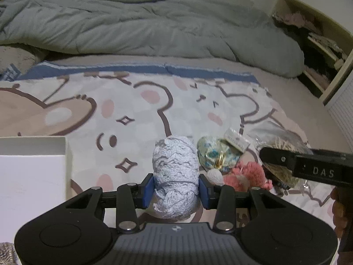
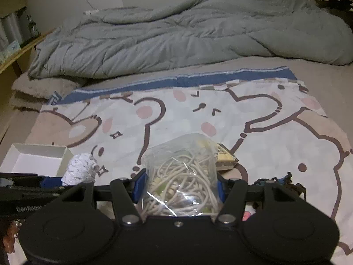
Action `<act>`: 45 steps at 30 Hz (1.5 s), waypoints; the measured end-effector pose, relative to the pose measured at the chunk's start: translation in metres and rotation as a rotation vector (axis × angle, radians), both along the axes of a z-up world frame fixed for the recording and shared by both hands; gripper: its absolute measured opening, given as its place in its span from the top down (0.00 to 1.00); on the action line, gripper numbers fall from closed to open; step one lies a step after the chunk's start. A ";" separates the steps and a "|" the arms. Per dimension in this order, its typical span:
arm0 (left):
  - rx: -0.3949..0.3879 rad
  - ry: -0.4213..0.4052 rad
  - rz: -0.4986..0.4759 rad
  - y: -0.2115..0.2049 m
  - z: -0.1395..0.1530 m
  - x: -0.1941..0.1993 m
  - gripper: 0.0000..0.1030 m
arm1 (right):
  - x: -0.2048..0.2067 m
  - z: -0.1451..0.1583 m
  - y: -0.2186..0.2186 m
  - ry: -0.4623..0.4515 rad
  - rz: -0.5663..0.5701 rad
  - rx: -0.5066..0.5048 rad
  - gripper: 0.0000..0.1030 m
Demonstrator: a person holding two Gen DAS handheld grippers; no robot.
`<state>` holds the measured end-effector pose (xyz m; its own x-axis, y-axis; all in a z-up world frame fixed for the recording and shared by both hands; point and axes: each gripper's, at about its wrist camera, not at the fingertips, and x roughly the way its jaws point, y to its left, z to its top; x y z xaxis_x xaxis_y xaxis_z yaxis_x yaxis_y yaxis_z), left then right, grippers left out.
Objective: Organize objects
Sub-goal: 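Grasp the white lace scrunchie with the left tool while the right tool grasps the rubber-band bag, then carry the scrunchie and rubber-band bag into the white tray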
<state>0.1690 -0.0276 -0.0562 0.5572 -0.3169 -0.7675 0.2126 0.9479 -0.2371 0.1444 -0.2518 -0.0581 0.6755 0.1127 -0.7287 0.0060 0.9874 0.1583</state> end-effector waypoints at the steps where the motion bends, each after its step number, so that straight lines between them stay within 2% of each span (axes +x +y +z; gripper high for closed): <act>1: -0.002 -0.007 0.006 0.003 0.003 -0.002 0.58 | -0.003 0.002 0.001 -0.009 -0.005 0.001 0.42; 8: -0.016 -0.054 0.042 0.021 0.023 -0.009 0.58 | -0.021 0.022 0.006 -0.100 -0.017 0.022 0.42; 17: -0.040 -0.083 0.075 0.044 0.035 -0.015 0.58 | -0.034 0.033 0.019 -0.146 -0.010 0.026 0.42; 24: -0.027 -0.094 0.102 0.071 0.038 -0.018 0.58 | -0.028 0.031 0.030 -0.140 -0.025 0.051 0.42; 29: 0.000 -0.093 0.131 0.097 0.037 -0.019 0.58 | -0.020 0.024 0.045 -0.113 -0.038 0.105 0.42; 33: 0.014 -0.091 0.164 0.121 0.036 -0.020 0.58 | -0.013 0.021 0.062 -0.093 -0.040 0.147 0.42; 45: 0.031 -0.079 0.260 0.191 0.027 -0.019 0.58 | 0.002 0.021 0.121 -0.109 0.009 0.206 0.42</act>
